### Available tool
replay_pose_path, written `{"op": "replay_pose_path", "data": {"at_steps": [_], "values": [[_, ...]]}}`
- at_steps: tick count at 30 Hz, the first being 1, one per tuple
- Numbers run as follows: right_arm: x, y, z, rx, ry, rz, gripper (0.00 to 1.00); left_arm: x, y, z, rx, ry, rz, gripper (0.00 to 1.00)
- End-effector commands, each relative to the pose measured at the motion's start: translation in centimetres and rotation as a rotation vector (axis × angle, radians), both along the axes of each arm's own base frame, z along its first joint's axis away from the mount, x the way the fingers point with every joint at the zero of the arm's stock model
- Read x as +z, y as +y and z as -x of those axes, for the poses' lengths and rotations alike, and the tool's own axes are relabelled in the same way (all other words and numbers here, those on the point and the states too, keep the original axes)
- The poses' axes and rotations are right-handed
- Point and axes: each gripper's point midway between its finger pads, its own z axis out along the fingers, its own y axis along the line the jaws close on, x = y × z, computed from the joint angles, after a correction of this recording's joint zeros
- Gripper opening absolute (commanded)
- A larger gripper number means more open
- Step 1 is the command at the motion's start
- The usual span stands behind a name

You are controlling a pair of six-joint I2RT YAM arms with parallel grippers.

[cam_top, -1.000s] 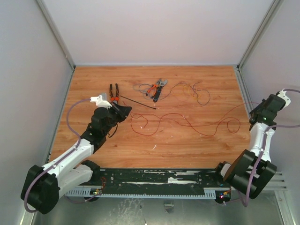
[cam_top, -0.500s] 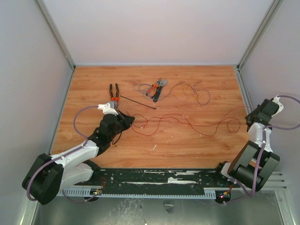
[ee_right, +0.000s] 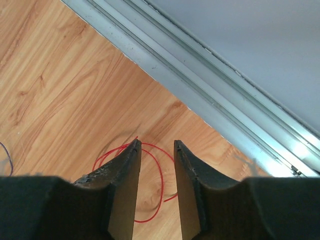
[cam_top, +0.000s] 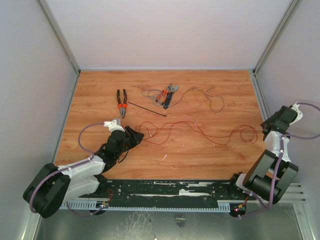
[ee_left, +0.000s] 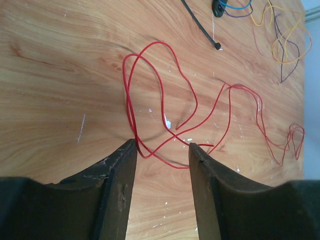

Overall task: Zip-tie the wires
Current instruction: Straighten the cable at the center of the board.

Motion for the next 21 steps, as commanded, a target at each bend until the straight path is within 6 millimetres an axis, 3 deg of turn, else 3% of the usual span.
{"op": "replay_pose_path", "data": {"at_steps": [1, 6, 10, 12, 17, 21], "values": [[2.3, -1.0, -0.1, -0.027, -0.044, 0.043, 0.36, 1.3, 0.0, -0.5, 0.028, -0.048, 0.027, 0.53], [4.5, -0.1, -0.7, 0.021, -0.092, 0.043, 0.4, 1.0, 0.4, -0.1, 0.036, -0.029, 0.014, 0.68], [6.5, 2.3, -2.1, 0.109, -0.143, 0.035, 0.43, 0.6, 1.3, 0.6, 0.065, -0.011, 0.012, 0.85], [7.4, 4.3, -3.3, 0.17, -0.162, 0.037, 0.45, 0.3, 1.8, 1.1, 0.079, -0.001, 0.017, 0.97], [8.8, 11.2, -7.2, 0.378, -0.227, -0.007, 0.56, 0.8, 2.8, 1.6, 0.118, -0.005, 0.021, 0.98], [8.7, 16.7, -10.6, 0.553, -0.253, -0.047, 0.62, 4.1, 3.2, 0.9, 0.126, -0.084, 0.007, 0.98]]}}
